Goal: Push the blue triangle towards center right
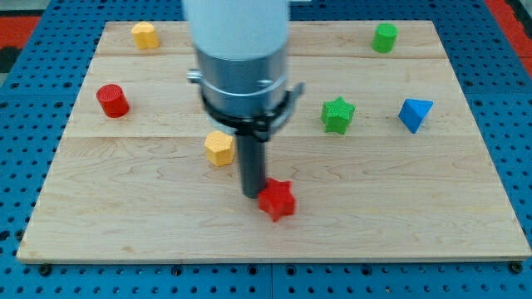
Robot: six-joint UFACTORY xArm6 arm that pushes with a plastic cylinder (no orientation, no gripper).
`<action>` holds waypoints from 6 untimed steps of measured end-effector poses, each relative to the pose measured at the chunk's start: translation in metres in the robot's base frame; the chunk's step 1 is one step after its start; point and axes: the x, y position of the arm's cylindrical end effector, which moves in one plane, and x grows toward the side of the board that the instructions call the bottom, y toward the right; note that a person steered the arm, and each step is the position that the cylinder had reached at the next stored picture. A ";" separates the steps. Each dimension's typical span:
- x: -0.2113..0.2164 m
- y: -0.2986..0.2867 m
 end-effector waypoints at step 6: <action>0.066 0.173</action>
